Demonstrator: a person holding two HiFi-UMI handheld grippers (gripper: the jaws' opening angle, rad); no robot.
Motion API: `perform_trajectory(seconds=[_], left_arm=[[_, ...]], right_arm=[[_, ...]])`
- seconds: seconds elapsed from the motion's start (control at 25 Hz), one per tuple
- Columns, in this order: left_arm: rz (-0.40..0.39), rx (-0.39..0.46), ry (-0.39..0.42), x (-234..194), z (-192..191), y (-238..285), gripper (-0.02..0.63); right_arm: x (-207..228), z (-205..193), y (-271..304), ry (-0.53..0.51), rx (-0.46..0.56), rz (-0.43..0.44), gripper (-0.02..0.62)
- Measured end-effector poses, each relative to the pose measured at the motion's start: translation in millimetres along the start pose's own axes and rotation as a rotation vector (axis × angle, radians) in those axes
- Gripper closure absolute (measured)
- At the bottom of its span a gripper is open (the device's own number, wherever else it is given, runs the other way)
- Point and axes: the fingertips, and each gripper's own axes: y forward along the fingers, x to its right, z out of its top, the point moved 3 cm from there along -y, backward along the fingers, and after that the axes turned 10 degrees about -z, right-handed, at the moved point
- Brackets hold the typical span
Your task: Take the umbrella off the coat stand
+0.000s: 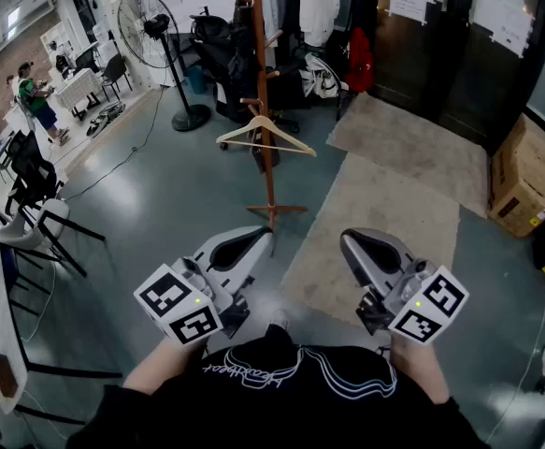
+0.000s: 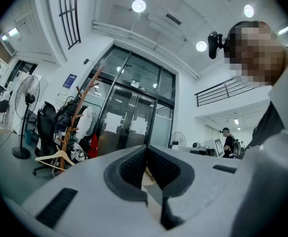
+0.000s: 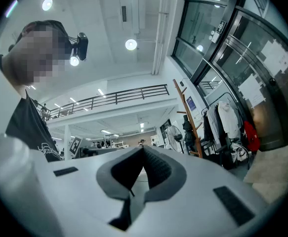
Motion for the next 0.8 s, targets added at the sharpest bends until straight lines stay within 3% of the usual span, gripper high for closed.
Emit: perform_trajectory(seconds=[0.72,0.8], left_arm=[[0.059,0.039,0.082,3,22,-34,0.597],[0.062,0.047,0.101,0,27,-36,0.548]], right_arm=[[-22,8,15,-0.074,0.031,0.04,0.592],[-22,6,18,-0.072,0.03,0.046,0.592]])
